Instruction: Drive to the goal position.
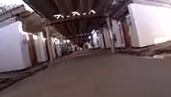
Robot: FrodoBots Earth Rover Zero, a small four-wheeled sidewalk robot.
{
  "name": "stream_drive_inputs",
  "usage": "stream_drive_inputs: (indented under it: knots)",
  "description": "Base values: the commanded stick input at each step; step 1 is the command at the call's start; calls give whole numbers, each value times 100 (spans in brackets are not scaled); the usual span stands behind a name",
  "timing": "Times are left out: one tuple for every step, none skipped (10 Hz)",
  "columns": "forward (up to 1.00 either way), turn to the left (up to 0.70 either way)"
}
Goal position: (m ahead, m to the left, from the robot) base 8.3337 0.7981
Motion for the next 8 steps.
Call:
stream_drive_inputs:
  knots:
    - [85, 0]
    - [85, 0]
    - [85, 0]
    - [85, 0]
    - [85, 0]
    - [85, 0]
    - [85, 0]
    - [85, 0]
